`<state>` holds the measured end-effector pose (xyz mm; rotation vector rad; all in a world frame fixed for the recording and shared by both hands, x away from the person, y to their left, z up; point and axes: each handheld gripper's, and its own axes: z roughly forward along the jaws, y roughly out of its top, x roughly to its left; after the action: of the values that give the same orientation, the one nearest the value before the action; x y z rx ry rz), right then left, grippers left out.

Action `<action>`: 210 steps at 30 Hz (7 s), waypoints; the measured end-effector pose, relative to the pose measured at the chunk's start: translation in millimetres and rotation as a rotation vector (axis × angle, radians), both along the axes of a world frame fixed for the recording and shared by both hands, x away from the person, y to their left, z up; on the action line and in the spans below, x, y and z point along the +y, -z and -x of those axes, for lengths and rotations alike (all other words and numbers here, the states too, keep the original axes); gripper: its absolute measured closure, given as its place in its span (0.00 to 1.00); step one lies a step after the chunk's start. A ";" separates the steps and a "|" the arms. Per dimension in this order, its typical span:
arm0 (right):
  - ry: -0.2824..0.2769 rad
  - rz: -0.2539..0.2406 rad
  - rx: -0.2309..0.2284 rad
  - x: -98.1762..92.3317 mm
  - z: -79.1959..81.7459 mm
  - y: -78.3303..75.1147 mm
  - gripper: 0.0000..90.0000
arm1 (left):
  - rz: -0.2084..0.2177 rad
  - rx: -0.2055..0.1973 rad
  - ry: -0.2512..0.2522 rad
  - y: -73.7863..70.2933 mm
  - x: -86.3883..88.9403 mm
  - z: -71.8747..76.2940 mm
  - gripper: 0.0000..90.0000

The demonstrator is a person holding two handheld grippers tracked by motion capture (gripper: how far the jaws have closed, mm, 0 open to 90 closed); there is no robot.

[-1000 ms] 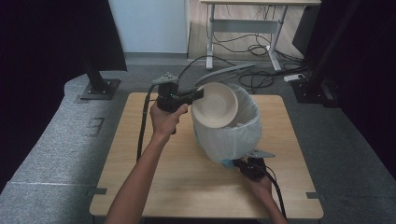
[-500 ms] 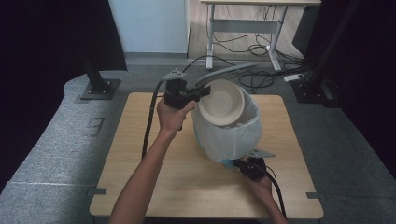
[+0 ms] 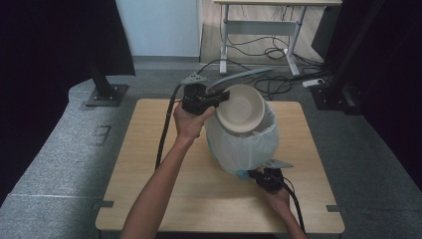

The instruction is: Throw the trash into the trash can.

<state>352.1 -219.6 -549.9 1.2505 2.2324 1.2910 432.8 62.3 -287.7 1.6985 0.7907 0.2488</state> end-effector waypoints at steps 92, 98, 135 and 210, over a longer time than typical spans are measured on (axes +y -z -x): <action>0.001 0.010 -0.010 1.5 1.3 -0.2 0.99 | -0.163 -0.039 -0.157 95.6 104.1 87.9 0.39; 0.001 0.011 -0.010 1.5 1.3 -0.2 0.98 | -0.159 -0.029 -0.163 104.9 110.3 92.1 0.39; 0.007 -0.020 -0.057 -6.3 25.2 -16.0 0.42 | -0.168 0.022 -0.185 143.8 132.3 110.9 0.40; 0.134 0.167 0.046 -54.2 41.1 -1.9 0.37 | -0.369 0.132 -0.205 224.9 140.3 124.4 0.39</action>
<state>311.0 -273.8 -548.0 1.3530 2.1938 1.0153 308.4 202.7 -512.6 1.9947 1.0690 0.4498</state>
